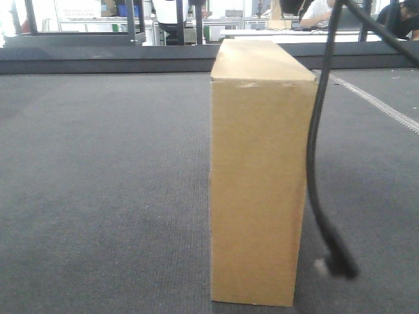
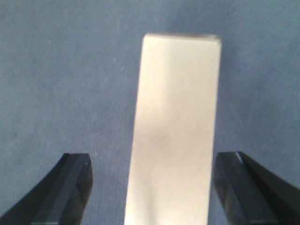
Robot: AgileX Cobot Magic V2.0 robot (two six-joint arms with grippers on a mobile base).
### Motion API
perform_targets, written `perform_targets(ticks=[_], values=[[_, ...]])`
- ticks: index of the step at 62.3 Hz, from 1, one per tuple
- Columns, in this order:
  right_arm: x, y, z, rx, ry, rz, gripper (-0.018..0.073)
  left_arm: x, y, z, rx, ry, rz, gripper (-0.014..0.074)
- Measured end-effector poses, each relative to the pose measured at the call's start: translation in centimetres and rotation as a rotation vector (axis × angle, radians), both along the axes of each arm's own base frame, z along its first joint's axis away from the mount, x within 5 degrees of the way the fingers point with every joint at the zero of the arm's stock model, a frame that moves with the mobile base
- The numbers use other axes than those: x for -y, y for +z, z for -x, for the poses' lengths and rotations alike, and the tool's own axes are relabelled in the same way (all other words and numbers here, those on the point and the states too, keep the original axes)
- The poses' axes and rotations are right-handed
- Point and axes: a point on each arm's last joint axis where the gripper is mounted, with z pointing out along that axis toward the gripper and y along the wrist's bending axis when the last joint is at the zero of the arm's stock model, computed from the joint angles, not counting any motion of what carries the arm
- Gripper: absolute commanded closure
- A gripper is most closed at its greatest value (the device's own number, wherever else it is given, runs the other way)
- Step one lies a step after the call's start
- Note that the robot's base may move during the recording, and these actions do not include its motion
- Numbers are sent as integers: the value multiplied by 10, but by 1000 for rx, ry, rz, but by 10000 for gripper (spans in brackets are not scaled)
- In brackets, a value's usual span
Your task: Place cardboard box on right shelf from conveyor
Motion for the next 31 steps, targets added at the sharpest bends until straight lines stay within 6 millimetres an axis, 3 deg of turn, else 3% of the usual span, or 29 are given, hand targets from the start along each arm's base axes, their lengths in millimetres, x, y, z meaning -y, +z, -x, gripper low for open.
perform_targets(ticks=[10,31], values=[[-3,-13,-1,-33,5,26,-65,0,0,0,0,0,0,715],[-1,-13,-3,-12,-21,43,-65,0,0,0,0,0,0,715]])
